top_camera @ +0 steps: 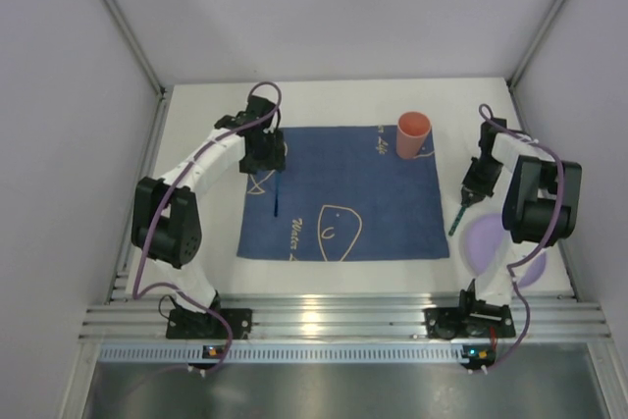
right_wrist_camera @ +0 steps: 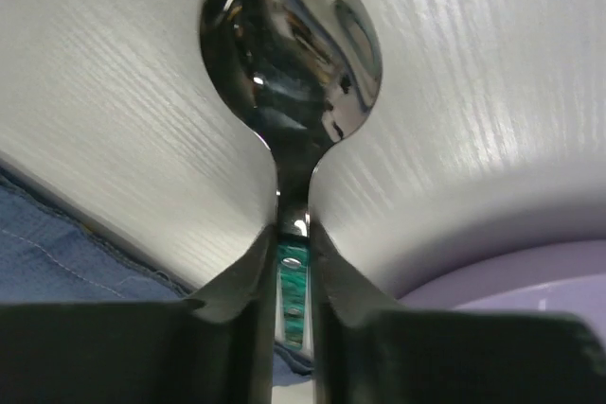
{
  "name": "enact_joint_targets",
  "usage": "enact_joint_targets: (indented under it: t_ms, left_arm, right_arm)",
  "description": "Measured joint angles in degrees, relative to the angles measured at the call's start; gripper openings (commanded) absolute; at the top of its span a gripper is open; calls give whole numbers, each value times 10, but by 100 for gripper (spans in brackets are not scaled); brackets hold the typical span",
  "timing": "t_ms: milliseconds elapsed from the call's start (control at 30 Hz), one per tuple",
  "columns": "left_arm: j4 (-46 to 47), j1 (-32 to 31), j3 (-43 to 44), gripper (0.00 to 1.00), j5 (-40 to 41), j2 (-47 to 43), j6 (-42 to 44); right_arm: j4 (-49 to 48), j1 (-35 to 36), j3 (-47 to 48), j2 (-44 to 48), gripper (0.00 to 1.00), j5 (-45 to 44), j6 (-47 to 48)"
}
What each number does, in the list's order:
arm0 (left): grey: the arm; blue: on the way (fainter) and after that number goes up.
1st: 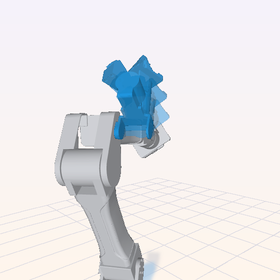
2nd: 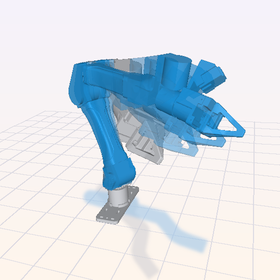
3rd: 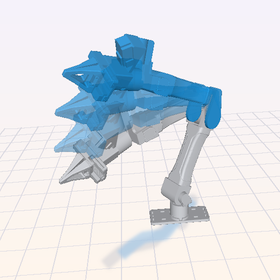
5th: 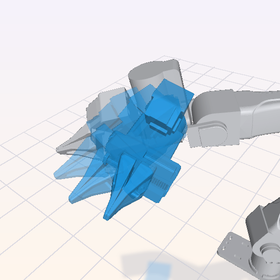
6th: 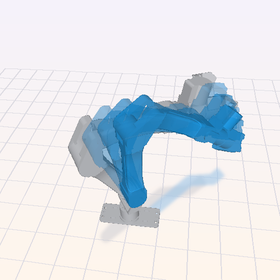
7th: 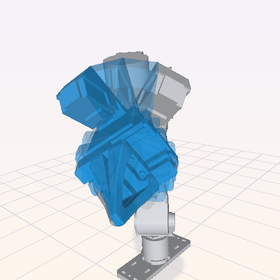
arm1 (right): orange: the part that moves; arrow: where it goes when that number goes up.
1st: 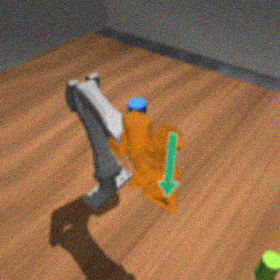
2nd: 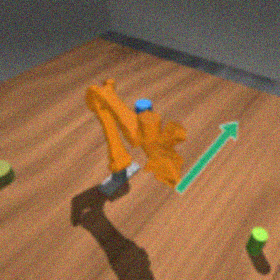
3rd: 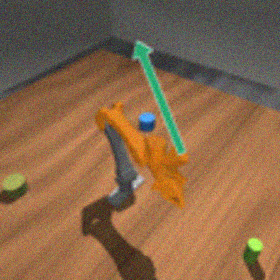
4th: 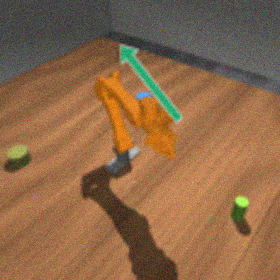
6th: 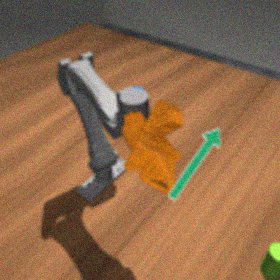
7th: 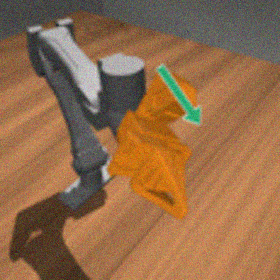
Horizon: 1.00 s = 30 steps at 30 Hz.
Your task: Set the dinner table for one person
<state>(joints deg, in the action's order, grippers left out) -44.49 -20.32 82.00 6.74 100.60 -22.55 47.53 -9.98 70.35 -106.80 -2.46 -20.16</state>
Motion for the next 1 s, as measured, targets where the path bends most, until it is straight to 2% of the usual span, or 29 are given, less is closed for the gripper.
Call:
enact_joint_targets:
  t_ms: [33, 233, 367, 467, 533, 600, 733, 833, 933, 1000]
  left_arm:
    - [-2, 1, -2, 70, 2, 0, 0]
    - [-15, 7, -8, 70, 1, 0, 0]
    - [-24, 8, -5, 71, -7, 0, -5]
    - [-27, 8, 3, 78, -14, 0, -17]
    - [-26, 7, 7, 91, -14, -2, -25]
    - [-27, 8, 9, 98, -11, -10, -44]
    - [-23, 8, 9, 98, 9, -40, -59]
    - [31, 11, -35, 98, 27, -116, -78]
    - [85, 42, -105, 99, -17, -198, -110]
    - [99, 70, -132, 98, -43, -223, -133]
  right_arm:
    - [1, -1, 2, -1, 0, -3, 0]
    - [3, -3, 3, 2, 0, -10, -4]
    - [0, -3, 3, 24, 0, -45, -5]
    - [16, 5, 18, 86, 0, -66, -5]
    - [27, 17, 40, 142, 0, -77, -5]
    - [30, 53, 64, 206, 0, -95, -5]
    - [29, 181, 63, 316, 0, -95, -6]
    - [28, 265, 34, 371, 0, -63, -12]
    - [28, 288, 0, 381, 0, -36, -21]
    - [29, 294, -5, 359, 0, -30, -23]
